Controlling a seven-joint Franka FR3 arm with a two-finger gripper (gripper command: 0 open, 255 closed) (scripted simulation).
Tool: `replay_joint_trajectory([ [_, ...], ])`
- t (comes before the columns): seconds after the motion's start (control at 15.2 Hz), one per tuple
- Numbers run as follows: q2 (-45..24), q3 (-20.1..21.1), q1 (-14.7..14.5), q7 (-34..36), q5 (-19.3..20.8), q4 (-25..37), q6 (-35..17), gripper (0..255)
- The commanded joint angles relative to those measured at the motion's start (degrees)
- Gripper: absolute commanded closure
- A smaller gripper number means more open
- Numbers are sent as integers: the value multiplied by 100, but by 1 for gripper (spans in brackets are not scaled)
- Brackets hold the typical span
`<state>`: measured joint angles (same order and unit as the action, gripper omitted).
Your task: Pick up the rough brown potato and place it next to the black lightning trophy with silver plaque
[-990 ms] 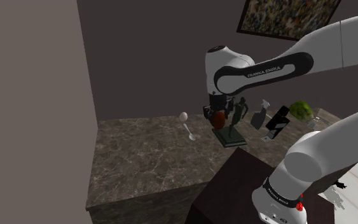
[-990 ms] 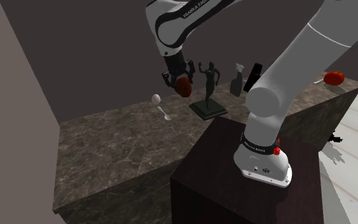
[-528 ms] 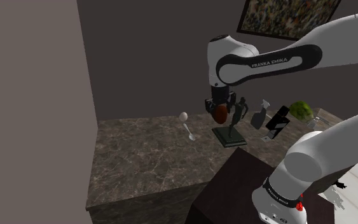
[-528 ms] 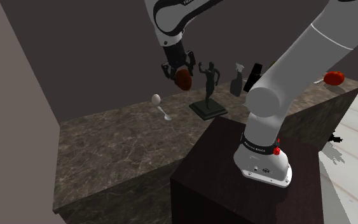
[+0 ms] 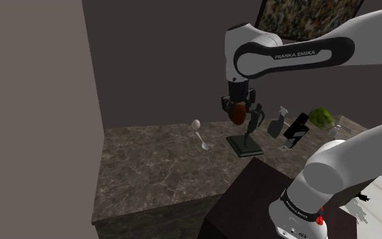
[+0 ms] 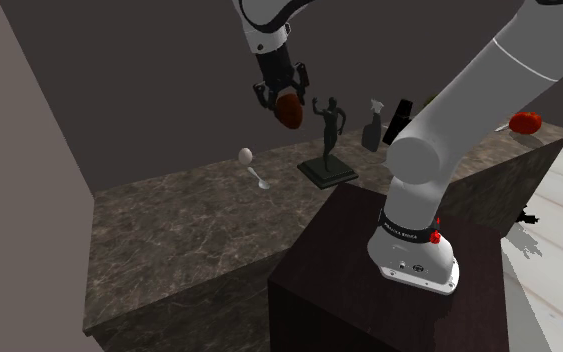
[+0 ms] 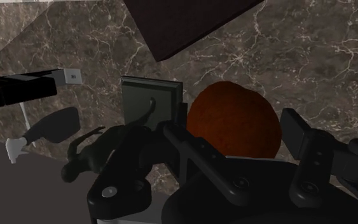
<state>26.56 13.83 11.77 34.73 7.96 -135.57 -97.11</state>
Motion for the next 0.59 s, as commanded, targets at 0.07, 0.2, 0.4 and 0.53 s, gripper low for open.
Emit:
replay_joint_trajectory([
  [0.07,27,-7,2,-44,-4,206,230,255],
  [0.2,298,-214,82,-308,100,-44,197,255],
  [0.4,667,-537,218,-703,297,-373,151,255],
  [0.53,887,-761,320,-966,453,-561,119,255],
])
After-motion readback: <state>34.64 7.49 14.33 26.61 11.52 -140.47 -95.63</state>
